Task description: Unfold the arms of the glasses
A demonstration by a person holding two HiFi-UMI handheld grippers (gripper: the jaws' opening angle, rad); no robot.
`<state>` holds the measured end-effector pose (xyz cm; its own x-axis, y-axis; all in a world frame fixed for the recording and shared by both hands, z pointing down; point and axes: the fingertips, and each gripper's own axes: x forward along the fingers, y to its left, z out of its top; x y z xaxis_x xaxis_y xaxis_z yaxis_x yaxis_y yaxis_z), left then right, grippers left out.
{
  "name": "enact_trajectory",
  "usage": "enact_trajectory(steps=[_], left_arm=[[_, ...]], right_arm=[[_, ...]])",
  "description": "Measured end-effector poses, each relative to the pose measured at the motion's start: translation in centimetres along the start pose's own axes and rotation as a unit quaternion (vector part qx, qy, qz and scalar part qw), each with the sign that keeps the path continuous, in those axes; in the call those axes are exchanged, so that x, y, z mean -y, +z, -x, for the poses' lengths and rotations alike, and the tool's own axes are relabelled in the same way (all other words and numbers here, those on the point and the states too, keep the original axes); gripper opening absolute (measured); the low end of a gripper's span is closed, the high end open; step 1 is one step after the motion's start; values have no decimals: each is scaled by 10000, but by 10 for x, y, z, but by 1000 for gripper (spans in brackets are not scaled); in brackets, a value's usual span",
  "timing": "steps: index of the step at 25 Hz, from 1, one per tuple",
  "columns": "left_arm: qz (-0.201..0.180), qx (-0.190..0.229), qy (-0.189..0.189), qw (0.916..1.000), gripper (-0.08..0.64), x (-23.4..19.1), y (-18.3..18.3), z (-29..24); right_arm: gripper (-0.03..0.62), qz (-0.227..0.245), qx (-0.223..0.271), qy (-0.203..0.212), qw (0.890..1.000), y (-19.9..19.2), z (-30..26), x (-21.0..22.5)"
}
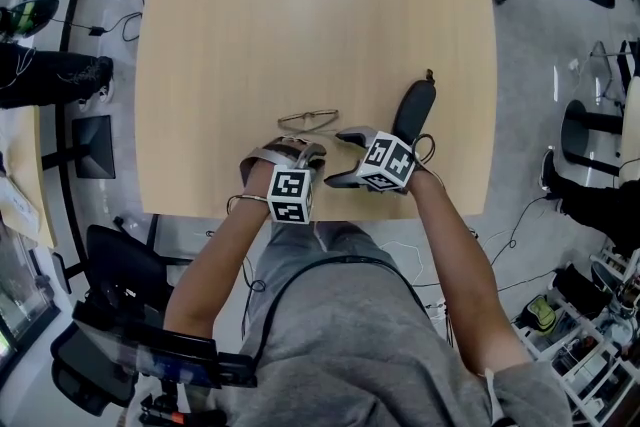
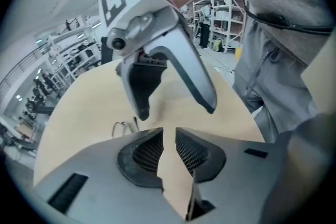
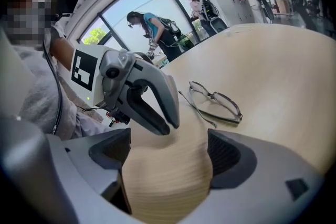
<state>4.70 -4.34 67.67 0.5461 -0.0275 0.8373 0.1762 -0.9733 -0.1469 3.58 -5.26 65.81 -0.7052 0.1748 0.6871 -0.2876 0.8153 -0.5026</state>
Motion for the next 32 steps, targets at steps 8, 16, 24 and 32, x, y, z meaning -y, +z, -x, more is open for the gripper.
enact_trajectory(steps=[8,16,24,32], left_arm=[[930,26,909,9915,52,-43,-60,43],[800,63,927,9925,52,-26,-50,42],[1334,-48,1340,9819,52,-25,-67,30],[1573,92,1307,9788,58,-35,-87,22]], right_arm=[[436,90,268,-344,9990,21,17,21],[436,136,362,-758,9964,32,21,38],[436,395,-46,-751,9964,36,10,53],[436,491,-502,-394,9968,22,-13,27]])
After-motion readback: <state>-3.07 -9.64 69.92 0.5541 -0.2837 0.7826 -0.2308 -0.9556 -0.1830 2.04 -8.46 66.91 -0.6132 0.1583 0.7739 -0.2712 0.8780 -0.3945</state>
